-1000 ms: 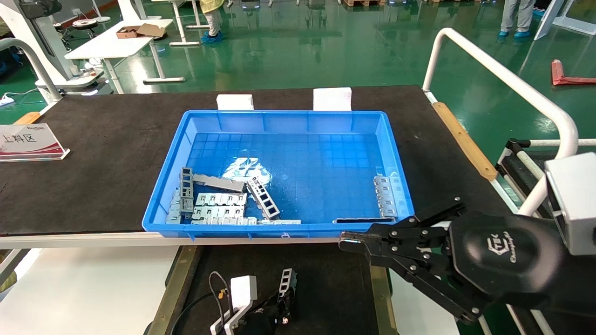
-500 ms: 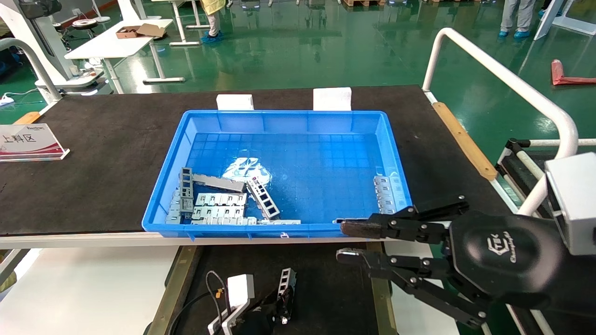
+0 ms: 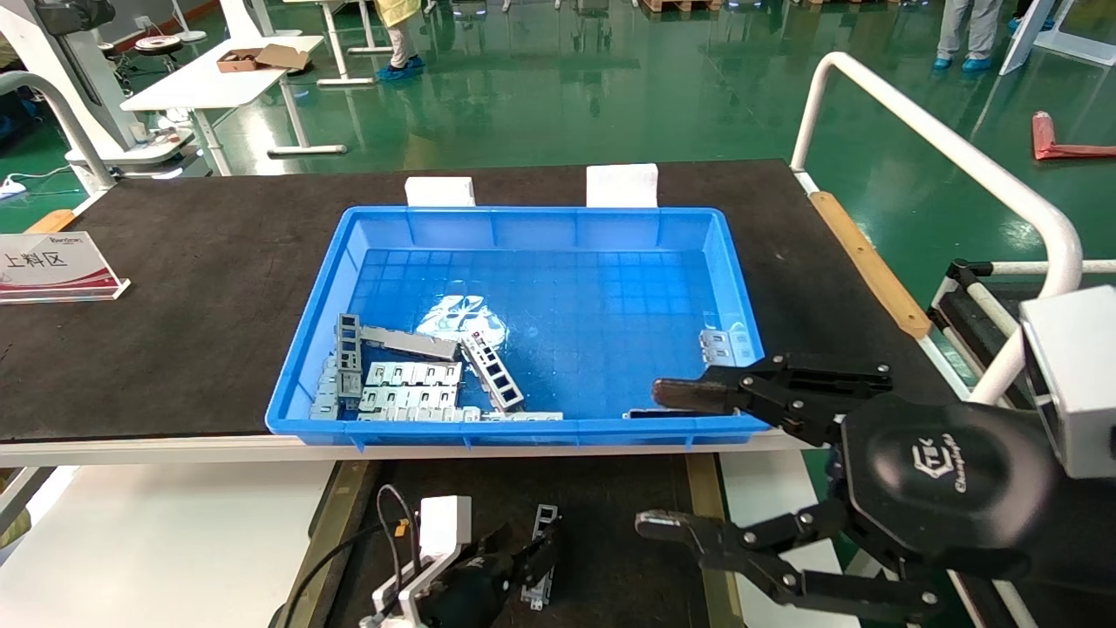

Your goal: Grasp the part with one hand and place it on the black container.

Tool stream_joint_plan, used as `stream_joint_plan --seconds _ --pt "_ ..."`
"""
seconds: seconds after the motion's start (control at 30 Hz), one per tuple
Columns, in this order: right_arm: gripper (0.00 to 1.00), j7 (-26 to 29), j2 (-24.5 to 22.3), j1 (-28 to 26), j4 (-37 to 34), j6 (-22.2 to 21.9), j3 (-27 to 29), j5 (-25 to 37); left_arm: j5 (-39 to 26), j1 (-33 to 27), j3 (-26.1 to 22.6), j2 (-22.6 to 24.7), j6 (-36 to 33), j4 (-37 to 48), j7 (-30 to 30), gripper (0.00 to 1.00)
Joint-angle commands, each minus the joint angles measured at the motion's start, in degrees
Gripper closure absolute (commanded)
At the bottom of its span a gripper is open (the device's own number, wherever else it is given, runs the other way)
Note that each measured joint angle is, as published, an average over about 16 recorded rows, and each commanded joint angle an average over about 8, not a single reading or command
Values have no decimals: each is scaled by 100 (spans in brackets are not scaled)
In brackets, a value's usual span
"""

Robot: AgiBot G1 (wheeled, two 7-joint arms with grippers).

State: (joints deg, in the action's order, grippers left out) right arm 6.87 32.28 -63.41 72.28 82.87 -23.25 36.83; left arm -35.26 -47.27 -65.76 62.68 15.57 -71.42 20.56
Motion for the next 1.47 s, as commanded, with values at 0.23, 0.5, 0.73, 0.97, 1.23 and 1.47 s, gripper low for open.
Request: stream_joint_plan --seconds 0.23,0.5,0.73,0.97,1.23,1.47 --pt "0 0 0 0 0 0 0 0 -159 -44 -156 -762 -599 -577 -263 0" --pt "0 0 0 0 0 0 0 0 -311 19 269 -1564 -2016 -638 -366 0" --pt "0 0 0 0 0 0 -1 0 -183 189 921 -2118 -3261 -639 -790 0" --pt "0 0 0 0 0 0 -1 0 60 460 1511 -2565 -4218 -628 -1440 0" --pt "0 0 0 0 0 0 -1 -1 353 642 1955 -2961 -4882 -618 -1933 0" --pt "0 -1 0 0 0 0 -1 -1 503 669 2142 -3087 -5154 -617 -2117 0"
